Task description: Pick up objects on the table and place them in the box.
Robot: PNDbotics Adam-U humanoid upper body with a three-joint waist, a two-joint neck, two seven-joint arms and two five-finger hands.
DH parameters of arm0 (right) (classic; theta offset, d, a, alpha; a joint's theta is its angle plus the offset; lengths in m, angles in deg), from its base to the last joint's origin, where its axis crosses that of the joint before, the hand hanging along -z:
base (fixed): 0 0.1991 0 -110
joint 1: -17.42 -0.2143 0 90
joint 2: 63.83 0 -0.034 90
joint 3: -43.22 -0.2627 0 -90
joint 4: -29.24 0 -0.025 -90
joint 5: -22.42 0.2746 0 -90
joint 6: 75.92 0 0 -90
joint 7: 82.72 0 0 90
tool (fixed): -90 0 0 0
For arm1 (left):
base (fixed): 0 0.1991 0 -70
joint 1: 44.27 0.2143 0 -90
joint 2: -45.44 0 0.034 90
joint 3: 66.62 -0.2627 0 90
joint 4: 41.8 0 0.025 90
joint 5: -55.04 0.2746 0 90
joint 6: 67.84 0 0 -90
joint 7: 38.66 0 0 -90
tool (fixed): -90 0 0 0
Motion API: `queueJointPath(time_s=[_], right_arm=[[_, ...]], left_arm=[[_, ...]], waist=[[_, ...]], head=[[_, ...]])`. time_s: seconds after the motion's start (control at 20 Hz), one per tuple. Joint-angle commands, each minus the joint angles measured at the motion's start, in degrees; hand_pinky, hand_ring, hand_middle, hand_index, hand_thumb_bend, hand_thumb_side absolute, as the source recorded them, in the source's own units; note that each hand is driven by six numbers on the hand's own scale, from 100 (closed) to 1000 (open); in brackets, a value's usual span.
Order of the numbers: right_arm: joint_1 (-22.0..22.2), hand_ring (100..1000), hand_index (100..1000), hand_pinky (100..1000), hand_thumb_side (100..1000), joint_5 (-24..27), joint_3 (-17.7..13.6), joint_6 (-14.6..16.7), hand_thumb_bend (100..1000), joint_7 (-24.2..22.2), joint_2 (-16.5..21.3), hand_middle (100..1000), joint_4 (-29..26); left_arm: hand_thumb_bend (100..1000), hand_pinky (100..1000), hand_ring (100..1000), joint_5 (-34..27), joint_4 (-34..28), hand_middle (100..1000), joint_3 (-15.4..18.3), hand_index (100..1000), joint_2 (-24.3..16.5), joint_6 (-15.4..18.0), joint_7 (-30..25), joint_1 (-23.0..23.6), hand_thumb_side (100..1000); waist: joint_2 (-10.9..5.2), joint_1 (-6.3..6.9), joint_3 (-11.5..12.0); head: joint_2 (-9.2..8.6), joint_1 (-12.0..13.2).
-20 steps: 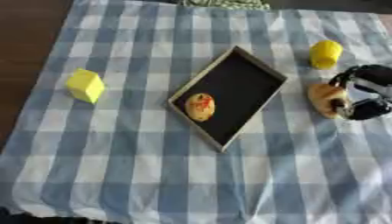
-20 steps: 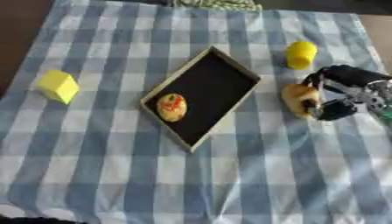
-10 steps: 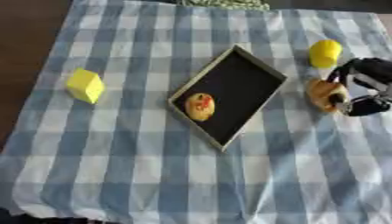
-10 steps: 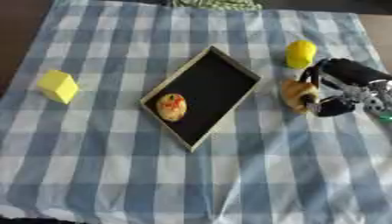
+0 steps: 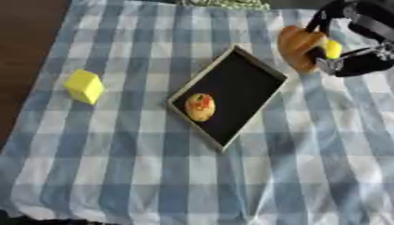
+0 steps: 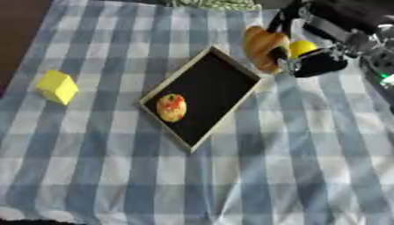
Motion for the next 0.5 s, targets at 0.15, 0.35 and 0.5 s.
queueJointPath(time_s=[0.15,0.35,0.5], right_arm=[[-1.5,828,645,881,135,4.6,-0.8,-2.4,100,-2.1,1.5,450,-2.7],[-5.8,830,647,879,147,3.4,3.5,-3.6,100,-4.9,-2.7,457,1.1],[-9.1,831,652,878,156,0.7,7.8,-5.2,100,-7.6,-6.8,468,5.4]], left_arm=[[100,748,807,0.0,-0.7,619,0.1,773,-1.3,-0.1,-0.1,-0.5,686],[100,748,808,-0.6,-0.8,619,-0.6,773,-0.9,-0.4,-0.8,-1.0,686],[100,748,809,-0.7,-0.8,619,-0.4,774,-0.8,-0.4,-0.7,-1.0,686]], waist=[[-0.90,0.29,-0.1],[-0.80,0.07,1.6],[-0.74,0.05,1.6]], head=[[0.24,-0.2],[0.24,-1.7],[0.24,-1.6]])
